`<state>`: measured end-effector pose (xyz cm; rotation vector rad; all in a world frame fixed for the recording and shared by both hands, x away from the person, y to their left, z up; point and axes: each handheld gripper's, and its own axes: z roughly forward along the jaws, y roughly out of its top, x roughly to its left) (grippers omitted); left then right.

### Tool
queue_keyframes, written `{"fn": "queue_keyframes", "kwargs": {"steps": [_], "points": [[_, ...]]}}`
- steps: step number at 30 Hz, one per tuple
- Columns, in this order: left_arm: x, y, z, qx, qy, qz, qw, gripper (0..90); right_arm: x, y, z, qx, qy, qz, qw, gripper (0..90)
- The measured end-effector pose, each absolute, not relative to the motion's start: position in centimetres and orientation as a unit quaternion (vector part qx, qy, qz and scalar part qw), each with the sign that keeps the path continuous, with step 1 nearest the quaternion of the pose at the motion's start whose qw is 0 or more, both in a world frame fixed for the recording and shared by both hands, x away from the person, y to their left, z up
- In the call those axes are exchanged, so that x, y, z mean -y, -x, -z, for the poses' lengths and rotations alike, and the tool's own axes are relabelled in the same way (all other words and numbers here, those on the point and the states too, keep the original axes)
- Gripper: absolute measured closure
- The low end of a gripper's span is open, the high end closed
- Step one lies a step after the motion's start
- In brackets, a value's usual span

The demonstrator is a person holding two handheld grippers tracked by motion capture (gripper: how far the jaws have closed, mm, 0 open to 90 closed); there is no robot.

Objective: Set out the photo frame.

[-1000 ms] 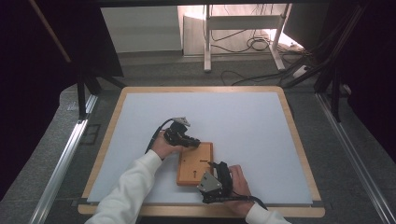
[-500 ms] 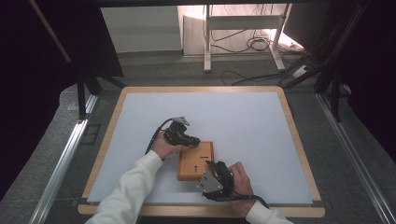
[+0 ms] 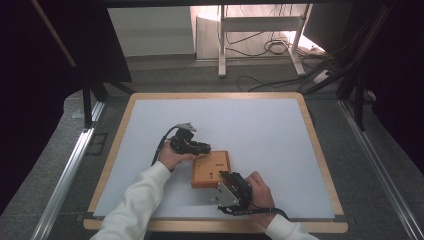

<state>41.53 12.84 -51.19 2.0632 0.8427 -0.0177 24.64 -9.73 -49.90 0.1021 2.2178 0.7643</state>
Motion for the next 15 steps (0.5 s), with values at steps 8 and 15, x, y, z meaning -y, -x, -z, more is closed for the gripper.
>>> {"fn": "queue_keyframes", "kwargs": {"steps": [8,15], "points": [[-16.2,-39.1,49.8,-0.358,-0.819,-0.052,0.446,47.3,9.8,-24.8,49.6,-0.873,-0.038,-0.3,0.383,53.9],[-18.2,-36.8,50.1,-0.366,-0.818,-0.081,0.436,38.4,9.9,-25.3,48.9,-0.873,-0.034,-0.304,0.38,56.1]]}}
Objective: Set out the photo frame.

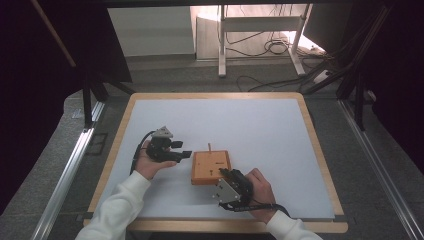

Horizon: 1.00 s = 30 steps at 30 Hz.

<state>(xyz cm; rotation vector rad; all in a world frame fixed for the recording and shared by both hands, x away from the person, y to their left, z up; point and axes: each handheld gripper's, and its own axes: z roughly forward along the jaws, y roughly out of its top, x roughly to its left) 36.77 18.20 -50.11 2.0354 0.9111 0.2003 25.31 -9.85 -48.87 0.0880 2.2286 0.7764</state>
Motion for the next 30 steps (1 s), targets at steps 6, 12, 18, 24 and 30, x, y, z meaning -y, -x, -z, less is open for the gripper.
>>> {"fn": "queue_keyframes", "kwargs": {"steps": [6,12,18,24,30], "points": [[-19.6,-35.6,51.0,-0.376,-0.817,-0.089,0.427,36.4,9.5,-26.1,47.7,-0.875,-0.028,-0.304,0.375,59.2],[-20.2,-35.0,51.8,-0.378,-0.821,-0.087,0.419,35.5,9.3,-26.9,46.7,-0.884,-0.026,-0.3,0.358,60.4],[-20.0,-34.7,52.1,-0.375,-0.825,-0.091,0.412,35.4,9.1,-27.6,45.9,-0.89,-0.024,-0.296,0.345,61.6],[-19.5,-34.3,52.1,-0.365,-0.832,-0.095,0.407,35.0,9.0,-28.3,45.2,-0.896,-0.015,-0.292,0.336,63.2],[-19.4,-34.2,52.2,-0.365,-0.834,-0.099,0.401,34.5,9.0,-29.5,44.3,-0.899,-0.014,-0.3,0.318,65.5]]}}
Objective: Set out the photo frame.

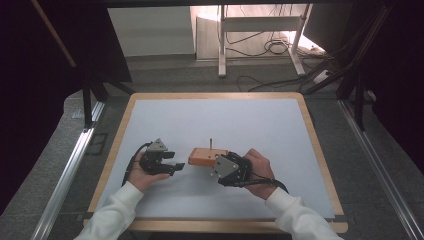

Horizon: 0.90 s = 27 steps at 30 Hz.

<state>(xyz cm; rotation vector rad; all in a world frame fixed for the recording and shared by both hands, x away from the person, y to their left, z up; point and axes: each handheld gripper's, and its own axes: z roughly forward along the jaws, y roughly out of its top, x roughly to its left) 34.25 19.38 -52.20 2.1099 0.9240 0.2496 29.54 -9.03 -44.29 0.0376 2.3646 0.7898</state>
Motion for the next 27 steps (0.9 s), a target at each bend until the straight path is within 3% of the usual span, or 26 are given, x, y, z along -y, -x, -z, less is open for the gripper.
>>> {"fn": "queue_keyframes", "kwargs": {"steps": [27], "points": [[-20.2,-34.4,52.5,-0.382,-0.827,-0.111,0.398,34.1,7.7,-32.4,41.6,-0.904,0.0,-0.329,0.271,69.7]]}}
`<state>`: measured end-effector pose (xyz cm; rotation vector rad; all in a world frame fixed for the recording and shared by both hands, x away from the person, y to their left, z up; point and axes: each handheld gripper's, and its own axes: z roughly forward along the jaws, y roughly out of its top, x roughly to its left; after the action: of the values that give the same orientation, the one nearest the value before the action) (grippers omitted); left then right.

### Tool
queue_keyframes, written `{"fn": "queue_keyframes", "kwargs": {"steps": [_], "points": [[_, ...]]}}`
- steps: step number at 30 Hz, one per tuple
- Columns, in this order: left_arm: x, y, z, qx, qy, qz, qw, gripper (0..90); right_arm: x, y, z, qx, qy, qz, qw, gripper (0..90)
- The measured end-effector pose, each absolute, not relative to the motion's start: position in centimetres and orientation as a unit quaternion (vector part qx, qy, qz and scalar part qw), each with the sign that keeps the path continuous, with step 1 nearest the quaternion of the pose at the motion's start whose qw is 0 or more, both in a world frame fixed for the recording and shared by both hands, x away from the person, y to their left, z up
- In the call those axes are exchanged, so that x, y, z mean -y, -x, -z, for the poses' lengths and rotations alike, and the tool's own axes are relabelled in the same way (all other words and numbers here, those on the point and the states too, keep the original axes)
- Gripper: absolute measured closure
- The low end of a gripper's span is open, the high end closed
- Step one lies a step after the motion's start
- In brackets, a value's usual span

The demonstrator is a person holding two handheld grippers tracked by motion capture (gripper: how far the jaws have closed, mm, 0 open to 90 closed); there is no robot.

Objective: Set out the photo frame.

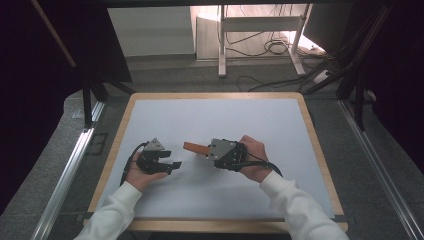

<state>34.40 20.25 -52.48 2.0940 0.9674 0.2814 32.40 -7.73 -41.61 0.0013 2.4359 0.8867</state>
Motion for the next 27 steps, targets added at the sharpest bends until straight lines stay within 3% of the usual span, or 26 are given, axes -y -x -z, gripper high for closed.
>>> {"fn": "queue_keyframes", "kwargs": {"steps": [13,20,27], "points": [[-20.2,-34.4,52.6,-0.379,-0.83,-0.111,0.394,33.9,9.2,-29.2,39.7,-0.902,0.027,-0.374,0.212,69.5],[-20.2,-34.4,52.6,-0.381,-0.828,-0.108,0.397,33.7,10.3,-31.0,40.3,-0.904,-0.008,-0.39,0.173,68.9],[-20.1,-34.4,52.6,-0.378,-0.829,-0.108,0.397,33.5,10.9,-33.2,40.4,-0.898,-0.045,-0.401,0.176,67.8]]}}
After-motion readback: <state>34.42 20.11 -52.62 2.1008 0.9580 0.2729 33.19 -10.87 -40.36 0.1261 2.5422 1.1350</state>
